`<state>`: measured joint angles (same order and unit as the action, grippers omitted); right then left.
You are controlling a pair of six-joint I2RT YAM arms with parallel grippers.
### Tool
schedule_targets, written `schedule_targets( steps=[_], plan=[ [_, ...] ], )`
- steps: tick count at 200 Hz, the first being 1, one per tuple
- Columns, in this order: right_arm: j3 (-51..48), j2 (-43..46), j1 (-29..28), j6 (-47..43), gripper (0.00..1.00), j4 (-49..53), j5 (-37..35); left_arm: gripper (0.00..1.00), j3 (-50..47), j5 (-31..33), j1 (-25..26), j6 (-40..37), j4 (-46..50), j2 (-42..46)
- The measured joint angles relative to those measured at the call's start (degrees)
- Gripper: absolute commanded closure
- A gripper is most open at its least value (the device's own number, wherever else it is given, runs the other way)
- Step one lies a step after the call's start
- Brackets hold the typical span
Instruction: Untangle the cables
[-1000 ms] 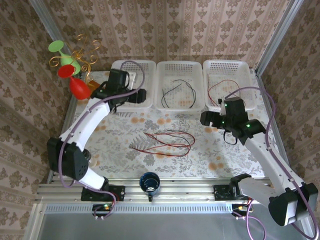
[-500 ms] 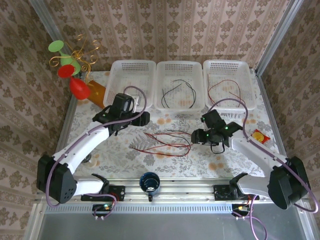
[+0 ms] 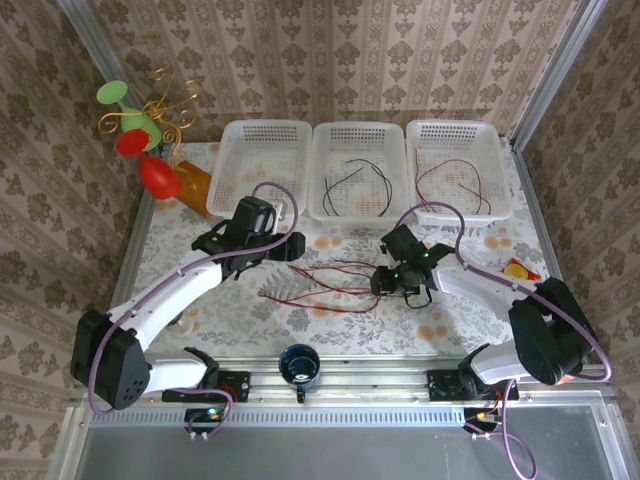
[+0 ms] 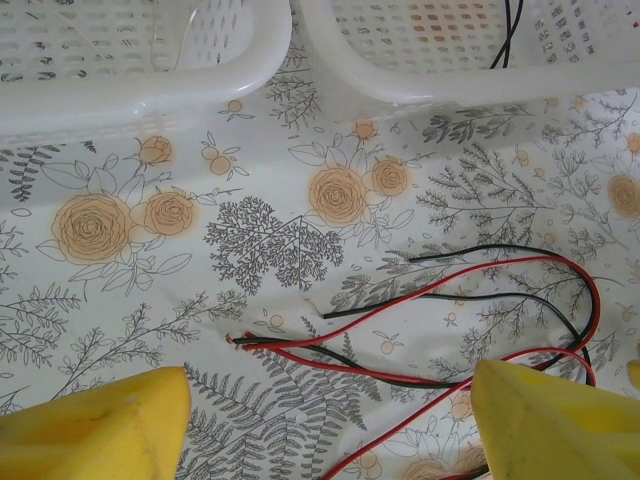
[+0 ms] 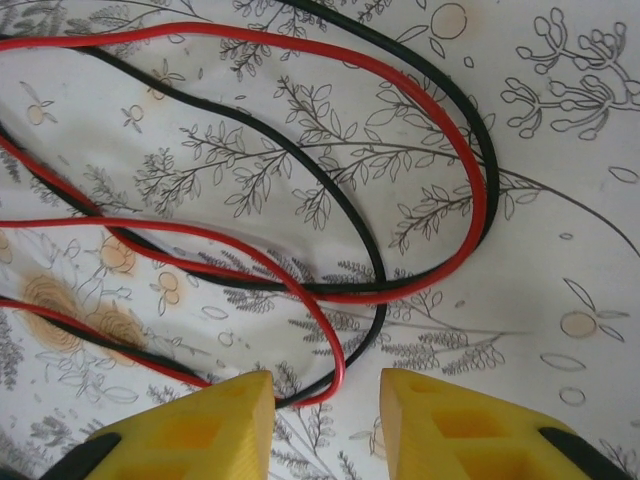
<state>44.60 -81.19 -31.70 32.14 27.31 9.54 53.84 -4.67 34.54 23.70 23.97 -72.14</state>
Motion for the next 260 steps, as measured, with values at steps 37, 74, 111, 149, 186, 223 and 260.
schedule_targets(
  steps=[37, 74, 111, 149, 186, 223, 260],
  plan=[
    [0.0, -2.6, -0.1, 0.0, 0.73, -0.7, 0.0, 0.26, 0.0, 0.2, 0.2, 0.3, 0.0, 0.0],
    [-0.1, -4.0, -0.5, 0.0, 0.75, -1.6, 0.0, 0.26, 0.0, 0.2, 0.7, 0.4, 0.0, 0.0],
    [0.0, -5.8, -1.1, 0.0, 0.78, -1.7, 0.2, 0.26, 0.0, 0.2, 1.0, 0.8, 0.0, 0.0],
    [0.1, -7.1, -1.7, -0.5, 0.91, -1.7, 0.2, 0.26, 0.0, 0.2, 1.4, 0.8, 0.0, 0.0],
    [0.3, -7.1, -2.1, -0.9, 1.0, -1.6, 0.2, 0.26, 0.0, 0.6, 1.6, 0.8, 0.0, 0.0],
    [0.3, -2.4, -2.1, -0.9, 1.0, -0.2, -0.2, 0.26, 0.0, 1.4, 2.4, 0.7, 0.0, 0.0],
    [0.5, 11.0, -2.1, -1.8, 1.0, 1.0, -2.3, 0.26, 0.0, 1.9, 2.6, 0.7, 0.0, 0.6]
  ],
)
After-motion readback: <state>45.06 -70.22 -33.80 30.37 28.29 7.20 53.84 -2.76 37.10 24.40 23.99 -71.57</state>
